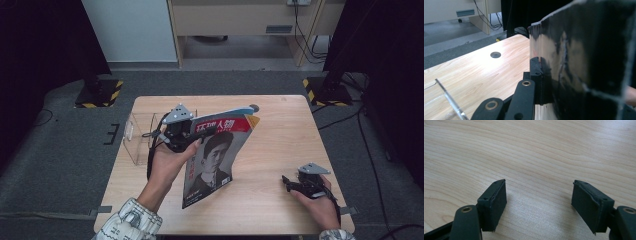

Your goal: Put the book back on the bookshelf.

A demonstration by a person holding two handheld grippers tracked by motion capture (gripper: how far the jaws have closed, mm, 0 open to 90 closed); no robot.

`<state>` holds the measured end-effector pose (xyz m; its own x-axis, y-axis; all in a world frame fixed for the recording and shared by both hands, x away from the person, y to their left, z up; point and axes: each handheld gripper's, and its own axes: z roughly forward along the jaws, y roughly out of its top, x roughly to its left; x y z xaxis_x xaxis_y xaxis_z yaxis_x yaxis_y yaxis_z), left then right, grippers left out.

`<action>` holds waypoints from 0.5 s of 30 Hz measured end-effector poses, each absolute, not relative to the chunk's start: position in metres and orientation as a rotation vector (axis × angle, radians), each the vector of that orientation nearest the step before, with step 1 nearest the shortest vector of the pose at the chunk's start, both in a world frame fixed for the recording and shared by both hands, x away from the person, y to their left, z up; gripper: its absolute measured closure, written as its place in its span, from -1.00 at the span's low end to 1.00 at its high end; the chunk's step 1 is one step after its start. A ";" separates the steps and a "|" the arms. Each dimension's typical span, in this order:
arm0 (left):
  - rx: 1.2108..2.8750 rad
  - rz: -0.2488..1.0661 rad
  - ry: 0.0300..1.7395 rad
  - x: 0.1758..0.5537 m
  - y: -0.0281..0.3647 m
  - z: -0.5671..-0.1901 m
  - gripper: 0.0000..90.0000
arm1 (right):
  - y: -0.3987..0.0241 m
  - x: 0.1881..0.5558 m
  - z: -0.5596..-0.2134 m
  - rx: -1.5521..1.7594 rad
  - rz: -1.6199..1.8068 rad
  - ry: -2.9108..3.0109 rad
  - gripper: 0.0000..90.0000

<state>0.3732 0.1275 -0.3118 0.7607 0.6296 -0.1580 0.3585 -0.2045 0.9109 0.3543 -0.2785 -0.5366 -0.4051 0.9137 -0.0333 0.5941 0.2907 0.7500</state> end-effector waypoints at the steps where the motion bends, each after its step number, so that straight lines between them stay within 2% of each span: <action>1: 1.819 0.297 0.766 0.373 0.128 -0.312 0.92 | -0.279 0.354 -0.537 1.346 0.923 2.104 -0.37; 15: 1.815 0.305 0.787 0.371 0.146 -0.316 0.92 | -0.278 0.354 -0.537 1.378 0.941 2.114 -0.40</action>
<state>0.3713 0.1460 -0.3156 0.7480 0.6438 -0.1612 0.3668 -0.1986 0.9089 0.3539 -0.2780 -0.5368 -0.4037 0.9149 -0.0001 0.6121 0.2702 0.7432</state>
